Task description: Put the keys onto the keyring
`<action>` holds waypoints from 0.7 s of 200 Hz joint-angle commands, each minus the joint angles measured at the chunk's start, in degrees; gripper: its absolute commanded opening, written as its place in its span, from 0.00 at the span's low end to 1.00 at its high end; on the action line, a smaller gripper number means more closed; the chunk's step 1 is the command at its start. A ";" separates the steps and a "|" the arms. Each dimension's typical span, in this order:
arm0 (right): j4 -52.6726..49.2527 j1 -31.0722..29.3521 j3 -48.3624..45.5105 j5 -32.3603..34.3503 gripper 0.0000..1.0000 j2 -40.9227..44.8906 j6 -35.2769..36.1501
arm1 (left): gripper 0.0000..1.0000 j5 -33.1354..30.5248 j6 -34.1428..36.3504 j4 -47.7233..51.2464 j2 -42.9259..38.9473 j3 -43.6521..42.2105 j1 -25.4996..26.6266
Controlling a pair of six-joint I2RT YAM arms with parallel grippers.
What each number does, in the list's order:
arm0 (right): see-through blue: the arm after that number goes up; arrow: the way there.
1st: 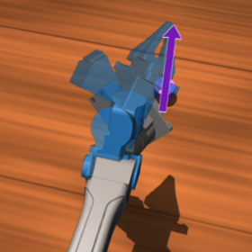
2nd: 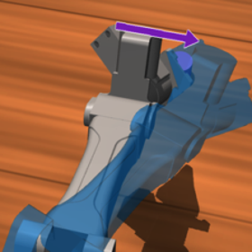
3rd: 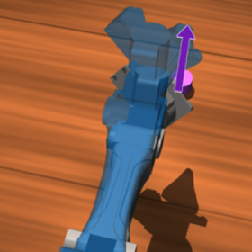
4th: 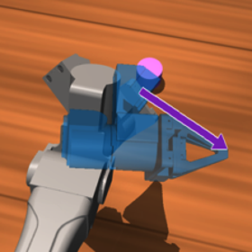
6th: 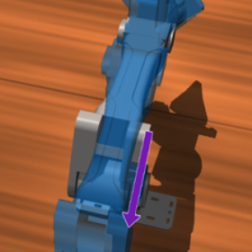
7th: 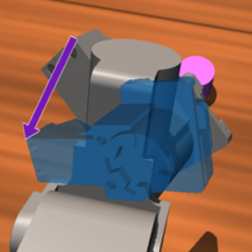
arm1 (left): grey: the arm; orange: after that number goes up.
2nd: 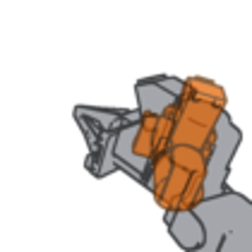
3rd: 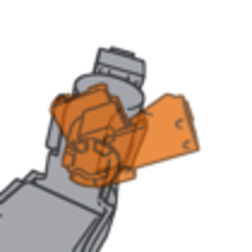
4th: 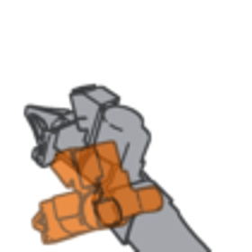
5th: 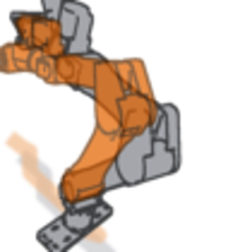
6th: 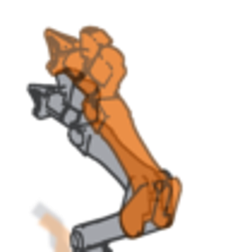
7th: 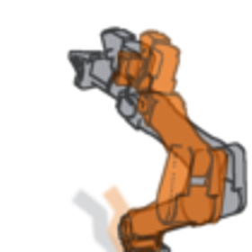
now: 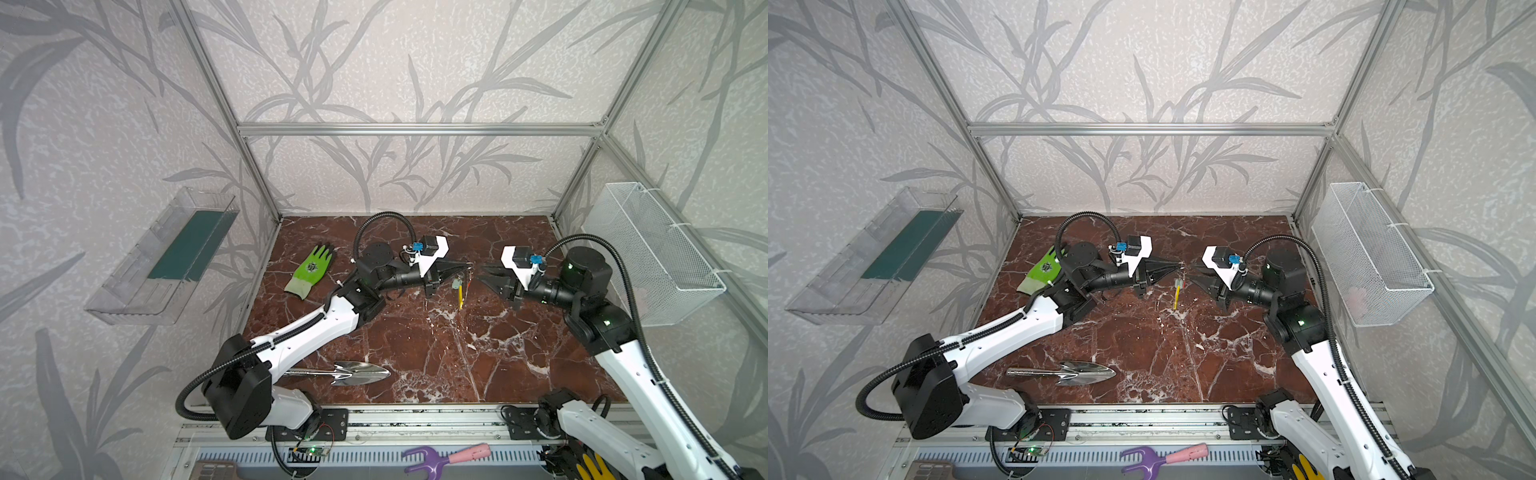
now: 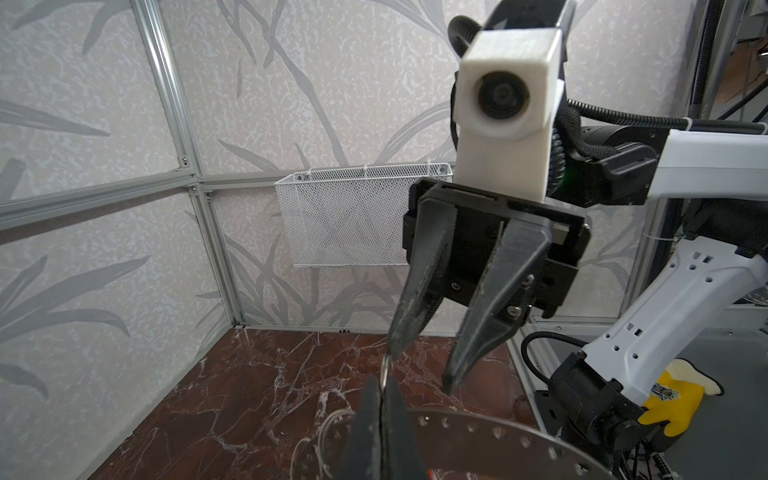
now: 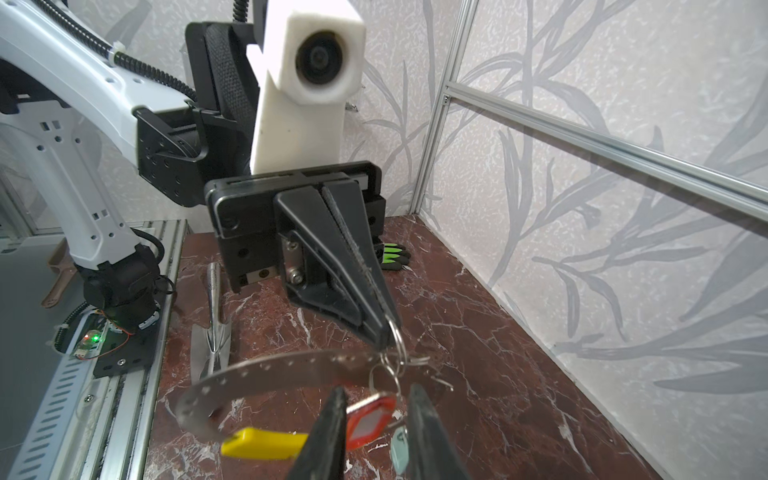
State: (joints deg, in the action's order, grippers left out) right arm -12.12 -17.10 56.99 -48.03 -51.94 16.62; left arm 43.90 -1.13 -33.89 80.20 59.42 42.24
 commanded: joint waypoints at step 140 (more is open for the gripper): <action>-5.04 0.32 3.42 -2.95 0.00 -2.18 3.19 | 0.20 -0.29 10.69 12.49 -1.09 5.61 -0.14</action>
State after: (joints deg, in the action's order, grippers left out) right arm -10.85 -16.88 57.34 -51.96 -54.35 15.66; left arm 45.28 2.00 -30.00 80.25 60.97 42.13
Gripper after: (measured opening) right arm 0.050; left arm 0.110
